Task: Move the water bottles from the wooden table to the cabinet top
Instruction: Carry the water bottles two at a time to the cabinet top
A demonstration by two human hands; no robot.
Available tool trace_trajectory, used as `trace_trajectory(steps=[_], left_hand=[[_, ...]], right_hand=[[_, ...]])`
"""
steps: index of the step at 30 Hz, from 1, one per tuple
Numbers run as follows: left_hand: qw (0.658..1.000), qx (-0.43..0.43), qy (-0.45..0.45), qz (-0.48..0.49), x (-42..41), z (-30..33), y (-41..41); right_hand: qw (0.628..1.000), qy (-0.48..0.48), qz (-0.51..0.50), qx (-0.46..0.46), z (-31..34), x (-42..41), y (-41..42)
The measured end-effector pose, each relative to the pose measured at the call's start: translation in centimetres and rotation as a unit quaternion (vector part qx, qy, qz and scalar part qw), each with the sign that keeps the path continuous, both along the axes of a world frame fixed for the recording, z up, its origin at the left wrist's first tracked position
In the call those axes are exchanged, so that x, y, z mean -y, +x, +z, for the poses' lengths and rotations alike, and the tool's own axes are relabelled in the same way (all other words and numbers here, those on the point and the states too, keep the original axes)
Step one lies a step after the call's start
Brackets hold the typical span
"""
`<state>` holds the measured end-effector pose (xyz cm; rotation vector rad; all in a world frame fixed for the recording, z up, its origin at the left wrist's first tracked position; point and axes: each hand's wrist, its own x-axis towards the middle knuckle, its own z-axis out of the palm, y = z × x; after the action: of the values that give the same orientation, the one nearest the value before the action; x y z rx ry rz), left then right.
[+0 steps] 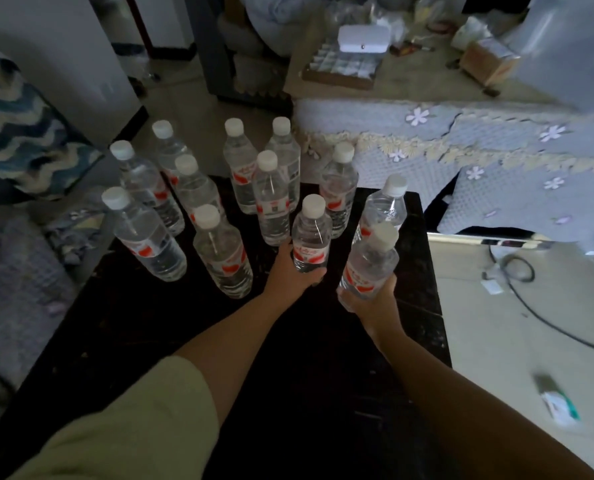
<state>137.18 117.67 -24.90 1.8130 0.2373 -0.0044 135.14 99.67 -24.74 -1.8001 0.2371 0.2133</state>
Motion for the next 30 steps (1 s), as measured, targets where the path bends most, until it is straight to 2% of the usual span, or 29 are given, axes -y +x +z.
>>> trace_trajectory(steps=[5, 14, 23, 27, 30], left_hand=[[0.999, 0.008, 0.035, -0.004, 0.0, -2.0, 2.5], [1.000, 0.027, -0.006, 0.008, 0.2, -2.6, 2.0], [0.995, 0.010, 0.063, -0.073, -0.4, -0.3, -1.5], [0.990, -0.021, 0.068, -0.120, 1.2, 0.7, -3.6], [0.983, -0.037, 0.057, -0.172, 3.2, 1.4, -5.0]], right_hand=[[0.997, -0.065, -0.046, 0.019, -0.8, -0.8, 1.2], [0.996, -0.044, -0.072, 0.014, -0.6, -1.2, 1.0], [0.989, -0.084, -0.113, -0.046, 1.0, 0.9, -3.2], [0.983, -0.109, -0.133, -0.058, 2.7, 3.2, -6.1], [0.984, -0.093, -0.143, -0.050, 4.0, 5.2, -8.7]])
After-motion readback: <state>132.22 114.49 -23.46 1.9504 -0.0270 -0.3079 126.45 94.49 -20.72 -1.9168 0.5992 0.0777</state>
